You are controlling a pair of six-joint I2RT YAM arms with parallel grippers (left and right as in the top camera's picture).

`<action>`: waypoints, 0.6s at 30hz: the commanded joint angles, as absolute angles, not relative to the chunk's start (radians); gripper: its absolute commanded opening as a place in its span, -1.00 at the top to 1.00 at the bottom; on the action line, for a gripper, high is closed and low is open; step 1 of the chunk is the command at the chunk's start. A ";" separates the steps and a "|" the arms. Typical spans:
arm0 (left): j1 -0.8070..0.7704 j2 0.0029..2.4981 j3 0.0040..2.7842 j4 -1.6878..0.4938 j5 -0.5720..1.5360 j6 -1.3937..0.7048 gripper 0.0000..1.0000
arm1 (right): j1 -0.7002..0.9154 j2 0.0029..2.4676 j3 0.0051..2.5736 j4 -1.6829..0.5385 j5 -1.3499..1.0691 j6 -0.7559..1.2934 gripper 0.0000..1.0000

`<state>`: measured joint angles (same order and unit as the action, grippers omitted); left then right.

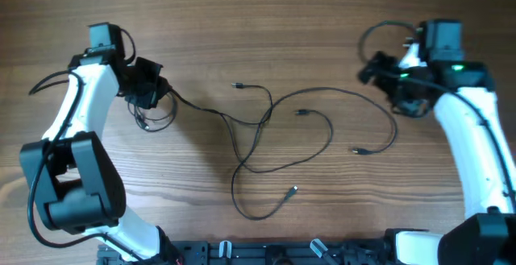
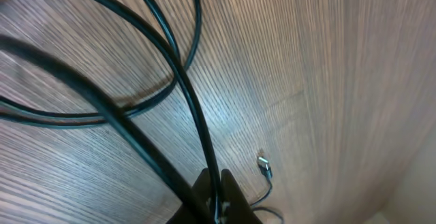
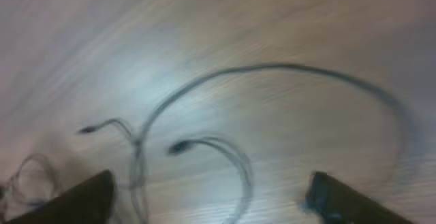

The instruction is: Untangle cables

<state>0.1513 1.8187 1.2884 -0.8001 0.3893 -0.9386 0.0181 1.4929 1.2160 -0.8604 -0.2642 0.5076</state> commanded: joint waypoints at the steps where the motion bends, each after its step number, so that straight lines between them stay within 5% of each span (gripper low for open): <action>1: 0.124 1.829 1.288 -0.796 0.361 -0.920 0.92 | 0.143 1.489 1.131 -0.730 -0.376 0.414 -0.50; 5: 0.118 1.829 1.288 -0.790 0.361 -0.920 0.92 | 0.294 1.507 1.043 -0.548 -0.375 0.394 -0.01; 12: 0.112 1.829 1.288 -0.789 0.371 -0.863 0.92 | 0.443 1.617 1.021 -0.372 -0.330 0.538 0.03; 18: 0.039 1.829 1.288 -0.841 0.463 -0.446 0.92 | 0.452 1.747 1.021 -0.304 -0.363 0.765 0.30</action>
<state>0.0910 1.8187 1.2884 -0.8070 0.4034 -0.7242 0.4526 1.6890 1.0286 -0.3096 -0.3405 0.6243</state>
